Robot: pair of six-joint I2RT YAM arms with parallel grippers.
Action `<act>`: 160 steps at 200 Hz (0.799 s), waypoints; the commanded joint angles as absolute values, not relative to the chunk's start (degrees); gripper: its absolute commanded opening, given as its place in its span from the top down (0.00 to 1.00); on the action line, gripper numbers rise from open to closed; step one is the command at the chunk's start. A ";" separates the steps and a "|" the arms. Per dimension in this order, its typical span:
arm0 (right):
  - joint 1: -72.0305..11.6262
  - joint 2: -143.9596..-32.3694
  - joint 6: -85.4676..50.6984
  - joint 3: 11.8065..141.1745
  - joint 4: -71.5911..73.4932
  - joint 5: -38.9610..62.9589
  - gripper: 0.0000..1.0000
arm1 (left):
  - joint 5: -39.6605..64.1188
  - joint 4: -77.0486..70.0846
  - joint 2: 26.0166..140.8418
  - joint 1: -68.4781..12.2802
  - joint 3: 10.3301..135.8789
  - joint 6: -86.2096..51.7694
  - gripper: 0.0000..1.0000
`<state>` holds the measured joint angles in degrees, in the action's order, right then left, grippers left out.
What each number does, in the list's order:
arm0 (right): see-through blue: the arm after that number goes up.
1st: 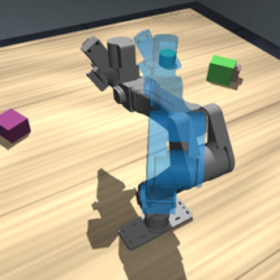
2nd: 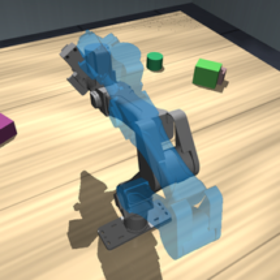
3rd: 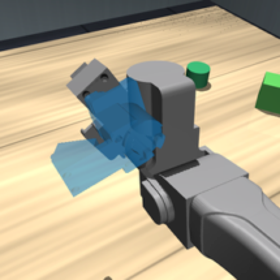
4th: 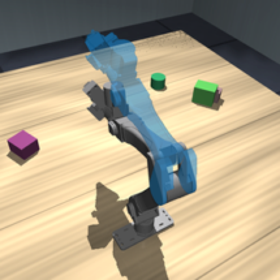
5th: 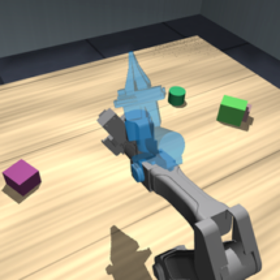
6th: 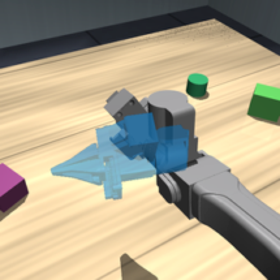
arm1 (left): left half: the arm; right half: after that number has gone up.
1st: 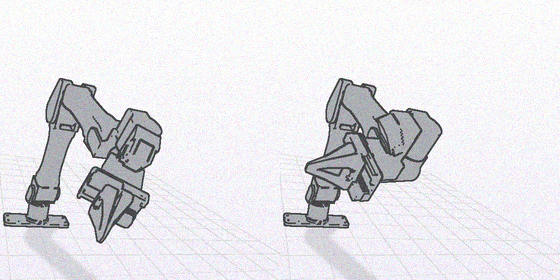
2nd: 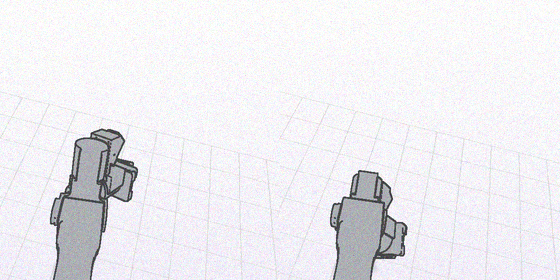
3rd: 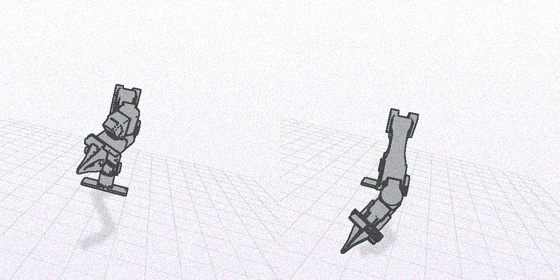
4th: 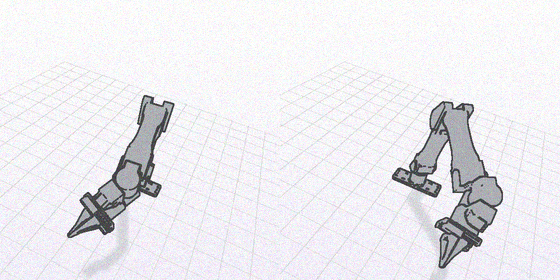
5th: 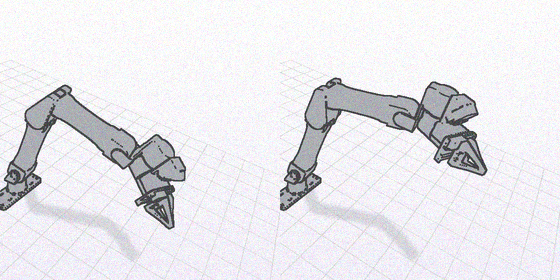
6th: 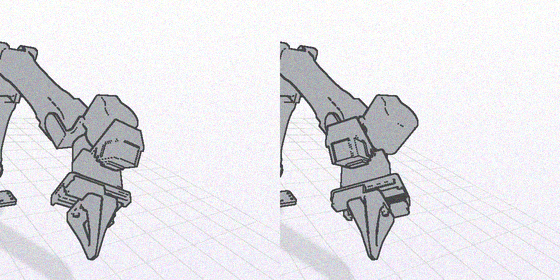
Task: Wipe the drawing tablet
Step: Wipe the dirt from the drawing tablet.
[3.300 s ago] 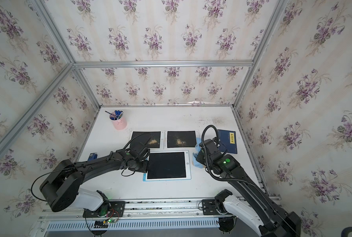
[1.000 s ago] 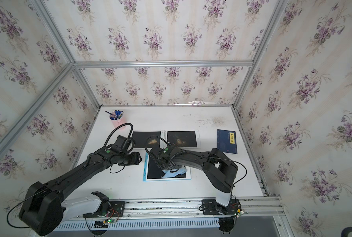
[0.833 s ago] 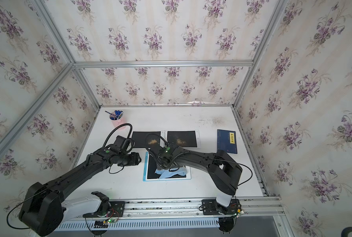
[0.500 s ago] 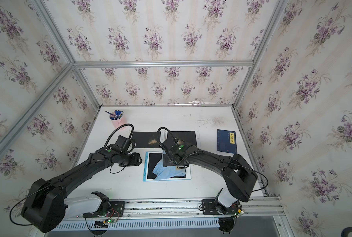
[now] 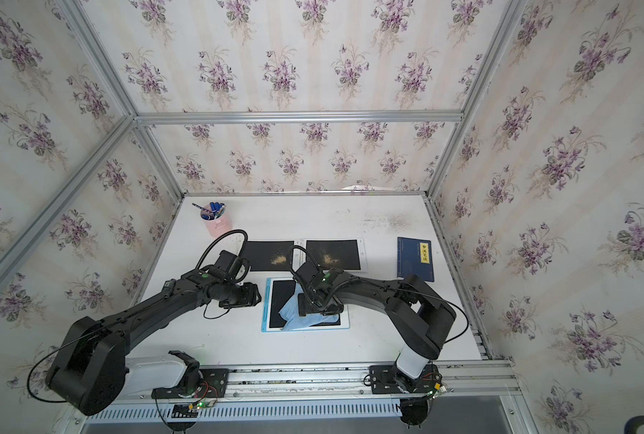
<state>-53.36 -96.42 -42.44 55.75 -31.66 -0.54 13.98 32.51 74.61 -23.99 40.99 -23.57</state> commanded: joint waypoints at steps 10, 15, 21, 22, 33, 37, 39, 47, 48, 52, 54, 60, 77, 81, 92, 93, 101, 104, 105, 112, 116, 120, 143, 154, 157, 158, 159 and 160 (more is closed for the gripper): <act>-53.87 -98.22 -42.63 55.52 -31.30 -2.36 0.20 | 12.96 30.67 75.95 -26.22 40.78 -24.41 0.34; -53.98 -98.34 -42.63 55.49 -31.57 -2.96 0.25 | 12.86 30.66 76.37 -26.36 40.78 -24.43 0.34; -54.16 -98.41 -42.63 55.54 -31.88 -3.48 0.28 | 12.63 30.59 76.99 -26.68 40.86 -24.43 0.34; -54.19 -98.43 -42.63 55.50 -31.85 -3.50 0.29 | 12.60 30.59 77.08 -26.68 40.87 -24.43 0.34; -54.32 -98.52 -42.63 55.29 -31.99 -3.82 0.36 | 12.06 30.34 77.93 -27.32 40.87 -24.43 0.34; -54.31 -98.53 -42.63 55.20 -32.07 -3.85 0.39 | 11.92 30.25 78.25 -27.53 40.79 -24.47 0.34; -54.36 -98.46 -42.63 55.20 -32.08 -3.86 0.40 | 11.84 30.17 78.34 -27.58 40.83 -24.47 0.34; -54.41 -98.44 -42.62 55.09 -32.15 -4.09 0.44 | 11.42 29.91 78.88 -28.13 40.85 -24.57 0.34; -54.41 -98.39 -42.58 55.10 -32.11 -4.11 0.46 | 11.33 29.85 78.95 -28.22 40.86 -24.54 0.34; -54.46 -98.40 -42.50 55.11 -32.21 -4.20 0.51 | 10.99 29.73 79.28 -28.53 40.88 -24.59 0.34; -54.48 -98.36 -42.46 55.11 -32.25 -4.26 0.52 | 10.79 29.67 79.45 -28.60 40.89 -24.60 0.34; -54.49 -98.28 -42.39 55.13 -32.37 -4.40 0.57 | 10.12 29.51 80.06 -28.99 40.95 -24.71 0.34; -54.67 -98.26 -42.04 55.36 -32.36 -4.66 0.74 | 8.55 30.00 82.63 -30.37 42.02 -24.87 0.34; -54.67 -98.27 -41.87 55.34 -32.28 -4.59 0.83 | 7.97 30.12 83.09 -30.73 42.31 -24.87 0.34; -54.74 -98.03 -41.84 55.45 -32.40 -4.48 1.00 | 6.86 30.73 84.05 -31.65 43.05 -25.05 0.34; -54.75 -98.01 -41.84 55.45 -32.37 -4.48 1.00 | 6.81 30.79 84.17 -31.73 43.10 -25.09 0.34; -54.76 -97.26 -42.16 55.62 -32.88 -4.80 1.00 | 6.39 31.15 84.83 -32.10 43.40 -25.14 0.34; -54.76 -96.83 -42.30 55.63 -33.02 -5.06 1.00 | 6.21 31.28 85.06 -32.20 43.53 -25.18 0.34; -54.76 -96.67 -42.38 55.68 -33.08 -5.17 1.00 | 6.18 31.33 85.11 -32.23 43.56 -25.20 0.34; -54.84 -95.38 -42.66 55.93 -33.31 -5.83 1.00 | 5.79 31.59 85.48 -32.46 43.76 -25.30 0.34; -54.90 -94.46 -42.71 55.98 -33.44 -5.99 1.00 | 5.65 31.69 85.67 -32.58 43.77 -25.39 0.34; -54.98 -93.44 -42.80 56.03 -33.45 -6.15 1.00 | 5.42 31.78 85.68 -32.67 43.79 -25.47 0.34; -55.73 -89.30 -42.81 57.69 -34.15 -6.32 1.00 | 4.24 31.99 86.29 -33.35 44.00 -25.88 0.34; -56.61 -88.79 -42.44 58.89 -34.47 -5.83 1.00 | 4.07 31.99 86.93 -33.49 44.12 -26.01 0.34; -56.87 -88.85 -42.31 59.14 -34.37 -5.58 1.00 | 4.00 32.04 87.09 -33.56 44.13 -26.16 0.34; -56.95 -88.85 -42.25 59.23 -34.32 -5.43 1.00 | 3.98 32.06 87.18 -33.57 44.17 -26.17 0.34; -57.04 -88.90 -42.22 59.32 -34.30 -5.31 1.00 | 3.97 32.11 87.27 -33.57 44.19 -26.18 0.34; -57.13 -88.92 -42.20 59.41 -34.20 -5.16 1.00 | 3.96 32.14 87.36 -33.57 44.24 -26.19 0.34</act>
